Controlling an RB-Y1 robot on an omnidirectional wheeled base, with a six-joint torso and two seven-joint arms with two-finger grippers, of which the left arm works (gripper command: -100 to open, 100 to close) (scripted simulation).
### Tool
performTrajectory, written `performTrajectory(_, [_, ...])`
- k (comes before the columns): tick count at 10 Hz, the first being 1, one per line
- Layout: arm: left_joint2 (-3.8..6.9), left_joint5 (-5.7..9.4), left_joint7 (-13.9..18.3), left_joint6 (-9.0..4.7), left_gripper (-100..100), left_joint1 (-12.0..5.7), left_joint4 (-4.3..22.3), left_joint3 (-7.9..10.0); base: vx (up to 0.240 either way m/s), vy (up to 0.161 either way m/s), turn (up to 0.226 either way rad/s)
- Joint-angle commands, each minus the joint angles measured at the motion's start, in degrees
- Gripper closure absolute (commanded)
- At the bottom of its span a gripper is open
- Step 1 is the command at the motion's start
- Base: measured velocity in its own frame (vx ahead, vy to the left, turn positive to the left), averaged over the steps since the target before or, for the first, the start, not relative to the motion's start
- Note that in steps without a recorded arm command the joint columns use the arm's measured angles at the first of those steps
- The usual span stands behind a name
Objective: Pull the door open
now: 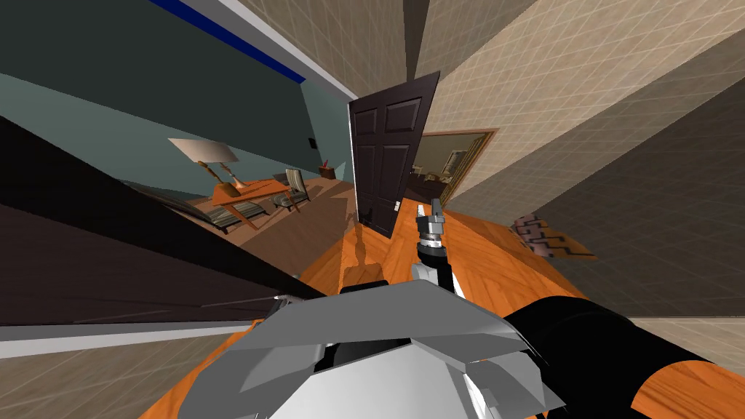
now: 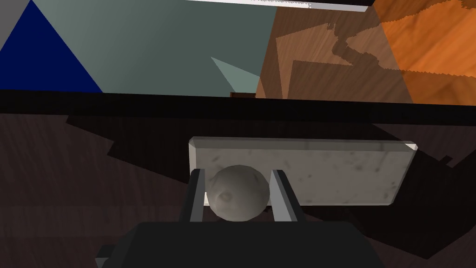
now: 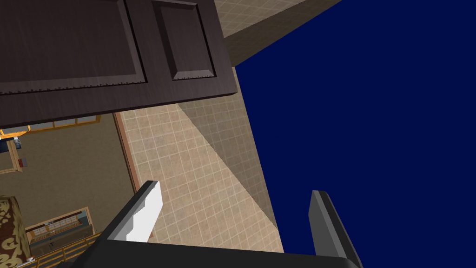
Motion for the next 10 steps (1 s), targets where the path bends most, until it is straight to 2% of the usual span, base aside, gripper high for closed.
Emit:
performTrajectory(1, [-0.06,-0.32,0.01,-2.64,100,0.06,2.24,0.62,-0.093,0.034,-0.147])
performTrajectory(3, [-0.16,-0.74,0.11,-4.66,100,0.72,3.55,1.1,-0.088,0.033,-0.114])
performTrajectory(5, [-0.23,-1.02,0.17,-5.99,100,1.15,4.41,1.41,-0.083,0.017,-0.065])
performTrajectory(6, [-0.36,-1.06,0.18,-5.04,100,1.24,3.5,1.12,-0.033,0.005,-0.01])
performTrajectory(10, [0.32,-1.51,0.88,-4.16,100,-0.31,3.82,0.96,-0.19,0.022,-0.12])
